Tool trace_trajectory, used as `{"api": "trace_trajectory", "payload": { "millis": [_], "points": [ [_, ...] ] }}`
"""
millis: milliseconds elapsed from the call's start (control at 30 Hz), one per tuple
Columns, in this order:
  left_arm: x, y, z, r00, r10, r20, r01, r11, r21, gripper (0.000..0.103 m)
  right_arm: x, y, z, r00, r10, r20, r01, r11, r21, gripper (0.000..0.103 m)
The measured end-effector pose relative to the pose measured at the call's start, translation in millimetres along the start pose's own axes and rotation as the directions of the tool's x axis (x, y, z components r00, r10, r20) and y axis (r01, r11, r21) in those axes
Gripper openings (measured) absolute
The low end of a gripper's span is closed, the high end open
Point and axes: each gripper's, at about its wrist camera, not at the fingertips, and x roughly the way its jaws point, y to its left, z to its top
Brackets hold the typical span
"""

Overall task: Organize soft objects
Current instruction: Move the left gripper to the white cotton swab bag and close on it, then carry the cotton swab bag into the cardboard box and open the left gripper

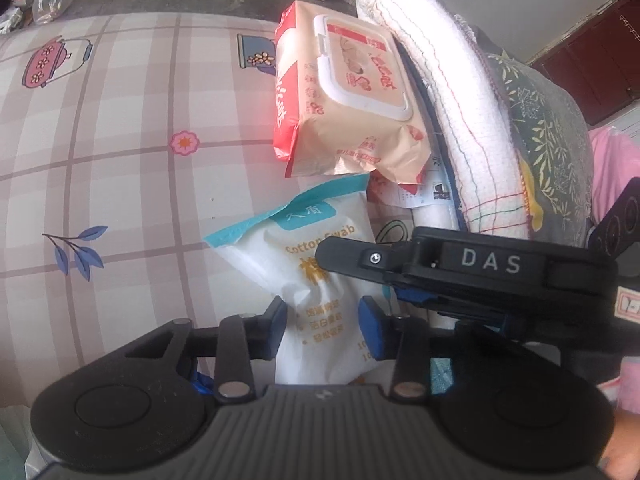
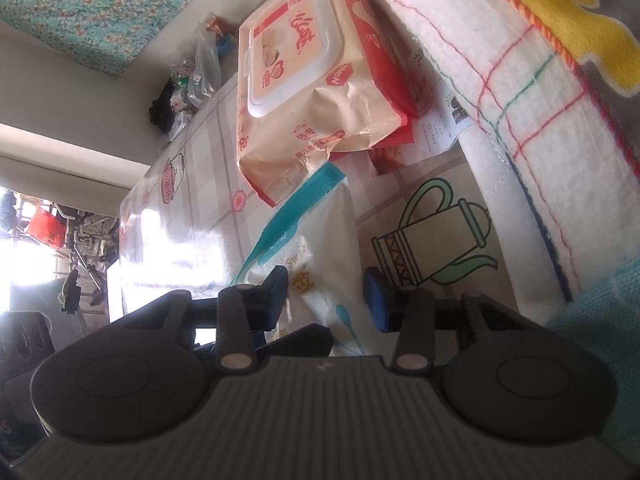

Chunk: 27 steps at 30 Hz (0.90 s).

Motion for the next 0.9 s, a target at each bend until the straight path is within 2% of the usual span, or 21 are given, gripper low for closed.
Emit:
{"api": "trace_trajectory", "payload": {
  "millis": [233,433,600,733,900],
  "points": [
    [-37,-9,-6,0.997,-0.020,0.069,0.018,0.999,0.032,0.039,-29,27,-10,0.997,0.046,0.066,-0.045,0.999,-0.028,0.031],
    [-92,-21,-22,0.988,-0.072,0.140,0.061,0.995,0.078,0.036,-85,51,-35,0.986,0.090,0.142,-0.085,0.996,-0.040,0.031],
    [-146,-28,-44,0.974,-0.113,0.195,0.095,0.990,0.099,0.035,-137,78,-68,0.971,0.132,0.199,-0.119,0.990,-0.078,0.031],
    [-195,-27,-67,0.958,-0.134,0.254,0.109,0.988,0.110,0.035,-180,106,-107,0.959,0.164,0.229,-0.134,0.981,-0.140,0.031],
    [-255,-3,-99,0.937,-0.141,0.321,0.118,0.989,0.089,0.035,-206,157,-152,0.954,0.201,0.222,-0.154,0.965,-0.214,0.031]
  ]
}}
